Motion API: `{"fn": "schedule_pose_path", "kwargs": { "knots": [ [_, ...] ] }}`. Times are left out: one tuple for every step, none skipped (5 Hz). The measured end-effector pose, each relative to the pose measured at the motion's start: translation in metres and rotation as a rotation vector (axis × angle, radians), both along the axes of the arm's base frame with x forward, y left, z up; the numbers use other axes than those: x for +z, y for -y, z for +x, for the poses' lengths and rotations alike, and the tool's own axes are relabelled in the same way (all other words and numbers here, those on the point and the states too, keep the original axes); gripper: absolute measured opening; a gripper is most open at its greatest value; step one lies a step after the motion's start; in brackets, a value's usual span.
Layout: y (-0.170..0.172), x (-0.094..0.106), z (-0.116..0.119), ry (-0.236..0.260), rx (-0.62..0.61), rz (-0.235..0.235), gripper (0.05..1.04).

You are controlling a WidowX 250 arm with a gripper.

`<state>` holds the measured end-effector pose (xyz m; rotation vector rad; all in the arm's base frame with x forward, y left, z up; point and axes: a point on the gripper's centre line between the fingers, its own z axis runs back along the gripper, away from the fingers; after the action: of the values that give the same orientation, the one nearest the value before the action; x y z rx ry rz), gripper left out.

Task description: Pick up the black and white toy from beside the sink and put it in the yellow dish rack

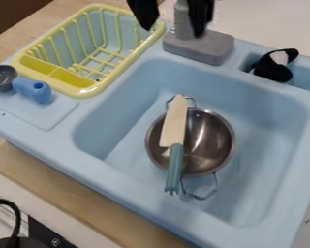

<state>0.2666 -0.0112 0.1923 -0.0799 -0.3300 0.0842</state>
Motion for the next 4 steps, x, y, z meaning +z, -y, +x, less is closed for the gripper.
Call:
{"fn": "schedule_pose_path", "kwargs": {
  "knots": [
    [0.019,0.000,-0.005,0.021,-0.017,0.002,0.997],
    [0.038,-0.007,0.007,0.049,0.002,-0.022,0.997],
    [0.053,-0.015,0.019,0.081,0.003,-0.035,0.997],
    [0.066,-0.028,0.034,0.085,0.006,-0.046,0.997]
  ]
}}
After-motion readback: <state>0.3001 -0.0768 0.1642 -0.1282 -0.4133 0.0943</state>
